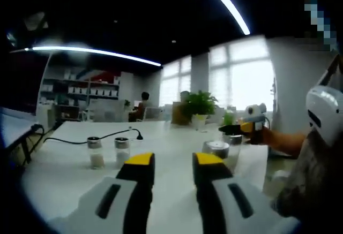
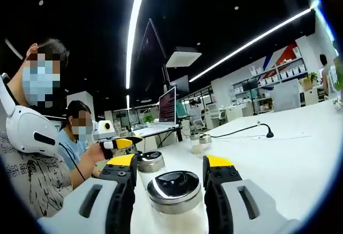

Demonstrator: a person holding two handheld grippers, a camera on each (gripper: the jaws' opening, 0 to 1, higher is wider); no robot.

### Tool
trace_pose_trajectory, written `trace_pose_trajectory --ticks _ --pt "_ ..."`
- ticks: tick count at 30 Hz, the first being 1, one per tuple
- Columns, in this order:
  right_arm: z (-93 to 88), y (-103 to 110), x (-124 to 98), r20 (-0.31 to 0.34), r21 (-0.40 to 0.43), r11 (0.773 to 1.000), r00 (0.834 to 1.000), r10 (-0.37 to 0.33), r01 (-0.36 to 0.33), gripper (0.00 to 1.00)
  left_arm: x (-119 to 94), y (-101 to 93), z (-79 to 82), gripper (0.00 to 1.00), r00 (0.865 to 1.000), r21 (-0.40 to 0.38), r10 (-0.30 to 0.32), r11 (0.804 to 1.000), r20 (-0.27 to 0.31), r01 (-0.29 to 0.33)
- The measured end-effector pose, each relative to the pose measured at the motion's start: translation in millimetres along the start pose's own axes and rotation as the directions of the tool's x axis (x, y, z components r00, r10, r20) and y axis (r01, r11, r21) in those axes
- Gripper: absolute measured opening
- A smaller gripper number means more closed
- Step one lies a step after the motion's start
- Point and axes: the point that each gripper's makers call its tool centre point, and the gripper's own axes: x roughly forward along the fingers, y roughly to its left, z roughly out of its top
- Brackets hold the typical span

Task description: Rotate the seasoning bottle until the label or dispensing opening points toward the visible target arrow and the bottle remains upright within the marked orientation range

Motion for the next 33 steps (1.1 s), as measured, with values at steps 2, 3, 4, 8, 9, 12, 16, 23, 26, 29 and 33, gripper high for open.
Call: trace_pose_trajectory --ticks 2,3,4,8,9,12,16,23,26,29,33 --pt "-2.3 -4 1 -0.029 -0.039 0.999 0.999 -0.016 0.014 0.45 2 -1.2 -0.1 0.29 1.0 0.001 -0.002 1.0 0.0 0.002" --pt "-2.9 -6 2 -0.036 -0.036 0.999 0.999 -0.015 0.013 0.44 3 -2.0 -0.7 0.29 1.0 0.001 -0.003 1.0 -0.003 0.003" --pt "-3.5 -7 2 -0.039 -0.036 0.999 0.999 -0.015 0.013 0.45 5 -2.8 -1.7 0.29 1.0 0.001 -0.005 1.0 -0.008 0.005" --pt "-6.0 -14 2 -0.052 -0.037 0.999 0.998 -0.018 0.016 0.43 8 -3.0 -3.5 0.29 1.0 -0.002 -0.008 1.0 -0.02 0.008" --pt "-5.3 -16 1 -0.054 -0.049 0.999 0.998 -0.023 0.021 0.42 9 -2.9 -3.7 0.29 1.0 -0.002 -0.007 1.0 -0.021 0.007" --pt "-3.4 -19 0 -0.063 -0.055 0.998 0.998 -0.02 0.017 0.4 10 -2.0 -2.8 0.29 1.0 -0.006 -0.005 1.0 -0.02 0.005" --pt "-1.2 -21 0 -0.078 -0.037 0.999 0.997 0.012 -0.015 0.39 14 0.4 -2.8 0.29 1.0 -0.014 -0.002 1.0 -0.02 0.002" --pt "3.6 -26 1 -0.1 -0.013 0.997 0.993 0.069 -0.07 0.19 20 8.3 -5.0 0.29 0.999 -0.024 0.009 1.0 -0.039 -0.01" --pt "4.7 -21 0 -0.102 -0.056 0.992 0.989 0.109 -0.115 0.17 22 9.3 -2.4 0.29 0.999 -0.03 0.004 1.0 -0.033 -0.005" --pt "6.9 -9 6 -0.095 -0.098 0.989 0.991 0.097 -0.107 0.45 24 11.8 -3.1 0.29 0.999 -0.035 0.008 0.999 -0.038 -0.009" --pt "26.6 -20 1 0.019 0.021 0.998 0.998 0.06 -0.061 0.72 26 16.5 -5.8 0.29 0.999 -0.039 0.016 0.999 -0.045 -0.018"
